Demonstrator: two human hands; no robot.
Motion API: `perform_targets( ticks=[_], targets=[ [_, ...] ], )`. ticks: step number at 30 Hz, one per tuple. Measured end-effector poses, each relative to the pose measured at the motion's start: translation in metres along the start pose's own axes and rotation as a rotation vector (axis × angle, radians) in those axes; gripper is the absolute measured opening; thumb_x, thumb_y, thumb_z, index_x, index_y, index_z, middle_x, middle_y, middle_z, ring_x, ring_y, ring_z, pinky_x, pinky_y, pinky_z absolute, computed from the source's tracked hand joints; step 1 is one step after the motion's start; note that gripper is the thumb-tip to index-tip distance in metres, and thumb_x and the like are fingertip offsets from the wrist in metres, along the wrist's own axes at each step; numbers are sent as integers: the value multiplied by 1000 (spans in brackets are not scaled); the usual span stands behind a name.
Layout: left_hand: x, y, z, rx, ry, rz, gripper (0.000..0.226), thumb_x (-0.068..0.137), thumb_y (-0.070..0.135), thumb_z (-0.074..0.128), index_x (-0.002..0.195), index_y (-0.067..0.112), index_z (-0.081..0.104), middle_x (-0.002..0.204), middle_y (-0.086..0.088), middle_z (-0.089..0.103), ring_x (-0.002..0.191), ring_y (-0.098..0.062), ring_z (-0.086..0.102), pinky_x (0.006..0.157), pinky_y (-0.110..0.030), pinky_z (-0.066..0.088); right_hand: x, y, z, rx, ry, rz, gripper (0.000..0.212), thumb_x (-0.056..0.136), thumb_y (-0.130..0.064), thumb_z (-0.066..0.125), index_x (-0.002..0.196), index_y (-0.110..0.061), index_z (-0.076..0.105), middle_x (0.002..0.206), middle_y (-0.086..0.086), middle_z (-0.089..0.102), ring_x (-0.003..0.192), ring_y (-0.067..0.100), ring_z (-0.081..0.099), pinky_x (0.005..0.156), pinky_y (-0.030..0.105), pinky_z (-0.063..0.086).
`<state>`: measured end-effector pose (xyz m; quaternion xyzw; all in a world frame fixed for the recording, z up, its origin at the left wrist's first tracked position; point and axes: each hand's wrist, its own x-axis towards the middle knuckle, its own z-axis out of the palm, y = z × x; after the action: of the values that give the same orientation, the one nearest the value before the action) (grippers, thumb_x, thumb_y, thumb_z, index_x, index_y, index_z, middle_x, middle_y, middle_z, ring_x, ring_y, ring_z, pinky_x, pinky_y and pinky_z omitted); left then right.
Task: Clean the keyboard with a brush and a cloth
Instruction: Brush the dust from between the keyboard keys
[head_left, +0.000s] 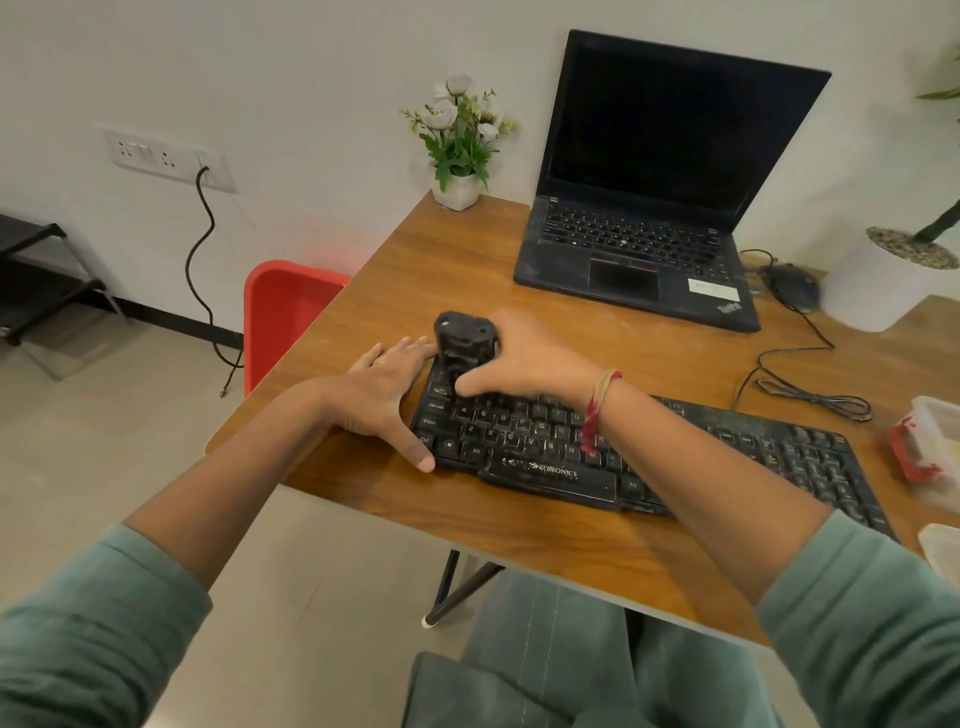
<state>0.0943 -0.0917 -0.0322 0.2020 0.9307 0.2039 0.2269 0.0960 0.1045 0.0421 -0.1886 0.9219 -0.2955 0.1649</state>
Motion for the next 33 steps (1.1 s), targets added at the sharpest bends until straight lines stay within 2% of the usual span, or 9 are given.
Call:
perform_targets(
  ticks=[2, 6, 10, 15, 19, 23, 25, 29, 33],
  targets=[
    [1, 0, 0, 16, 0, -1, 147, 36, 84, 70, 149, 38, -12, 162, 8, -9, 145, -6, -16, 117, -39, -18, 1, -2, 2, 16, -55, -17, 33, 73, -21, 77, 94, -9, 54, 79, -3, 56, 76, 17, 58, 60, 25, 47],
    [-2, 3, -1, -32, -2, -10, 144, 33, 80, 71, 149, 38, -4, 162, 6, -6, 144, -6, -16, 115, -36, -20, 12, 2, -11, -14, 133, 40, 30, 72, -25, 77, 85, -17, 51, 80, -4, 55, 79, 18, 60, 63, 27, 52],
    [-1, 2, -1, 13, -4, -5, 150, 33, 84, 68, 150, 35, -13, 162, 7, -10, 137, 2, -18, 114, -34, -20, 10, -1, 2, 110, -25, 27, 32, 75, -18, 75, 81, -23, 44, 83, -4, 54, 75, 13, 57, 61, 21, 49],
    [-1, 2, -1, -30, -7, -11, 151, 26, 88, 67, 150, 38, -5, 162, 7, -9, 145, -7, -16, 112, -33, -21, 18, 6, -10, 95, 182, 106, 31, 71, -23, 78, 85, -18, 51, 83, -4, 57, 83, 18, 60, 69, 31, 54],
    [1, 1, 0, 26, 11, -10, 151, 31, 84, 68, 151, 34, -8, 162, 5, -8, 146, -8, -15, 117, -38, -19, 9, 7, 6, 210, 13, 72, 36, 70, -20, 79, 98, -14, 58, 98, 7, 68, 88, 23, 66, 76, 37, 57],
    [1, -1, 1, -21, 18, 6, 145, 31, 80, 72, 149, 39, -1, 162, 7, -7, 146, -8, -15, 115, -36, -20, 4, 29, -21, 131, 219, 184, 29, 73, -19, 76, 91, -15, 54, 86, -1, 62, 71, 8, 59, 55, 20, 51],
    [2, -4, 1, -21, 12, 14, 147, 30, 82, 72, 150, 40, -2, 162, 8, -8, 146, -8, -16, 115, -37, -20, -2, 41, -32, 104, 361, 225, 29, 71, -25, 76, 88, -15, 54, 86, -1, 60, 77, 11, 59, 62, 27, 54],
    [5, -7, 3, -24, 19, 14, 149, 27, 92, 64, 149, 40, -3, 162, 7, -9, 146, -8, -16, 116, -37, -20, -16, 50, -26, 227, 388, 257, 23, 75, -22, 75, 84, -21, 53, 84, -3, 60, 71, 6, 55, 61, 24, 52],
    [5, -7, 4, 6, 5, 2, 154, 29, 94, 61, 151, 37, -12, 162, 9, -12, 146, -7, -17, 117, -40, -18, -23, 45, -6, 598, 271, 249, 25, 76, -8, 74, 87, -21, 56, 86, -1, 64, 74, 10, 63, 56, 18, 54]
  ],
)
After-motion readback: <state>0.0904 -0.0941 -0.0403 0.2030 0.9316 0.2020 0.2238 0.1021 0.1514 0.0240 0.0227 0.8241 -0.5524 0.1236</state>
